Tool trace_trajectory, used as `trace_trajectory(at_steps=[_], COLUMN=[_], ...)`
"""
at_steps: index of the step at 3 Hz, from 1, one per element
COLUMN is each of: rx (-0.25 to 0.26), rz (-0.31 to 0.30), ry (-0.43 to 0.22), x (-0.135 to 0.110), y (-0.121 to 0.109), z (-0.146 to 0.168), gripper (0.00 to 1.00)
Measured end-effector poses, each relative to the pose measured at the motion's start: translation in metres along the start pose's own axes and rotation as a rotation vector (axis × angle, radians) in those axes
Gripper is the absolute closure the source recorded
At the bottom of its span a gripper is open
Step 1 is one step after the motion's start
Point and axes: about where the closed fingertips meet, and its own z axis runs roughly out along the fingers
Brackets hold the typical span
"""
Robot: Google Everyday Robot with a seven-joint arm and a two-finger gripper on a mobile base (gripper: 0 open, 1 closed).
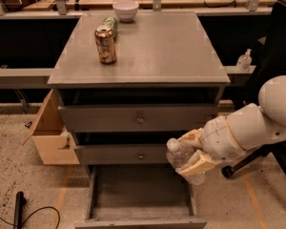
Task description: Place water bottle into bottom drawer
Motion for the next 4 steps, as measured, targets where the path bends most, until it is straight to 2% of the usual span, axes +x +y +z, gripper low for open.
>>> trace_trajectory(at_steps=[1,2,3,4], rx=[0.04,0.094,0.098,-0.029], rz=[0.011,-0.038,-0.095,-0.079], ry=[-0.058,-0.161,-0.176,-0.149], x=[0.012,0.043,0.084,0.132], y=[-0.005,-0.033,-0.067,-0.063], z=[0.02,0.086,0.172,0.272], gripper=[1.0,1.0,1.0,1.0])
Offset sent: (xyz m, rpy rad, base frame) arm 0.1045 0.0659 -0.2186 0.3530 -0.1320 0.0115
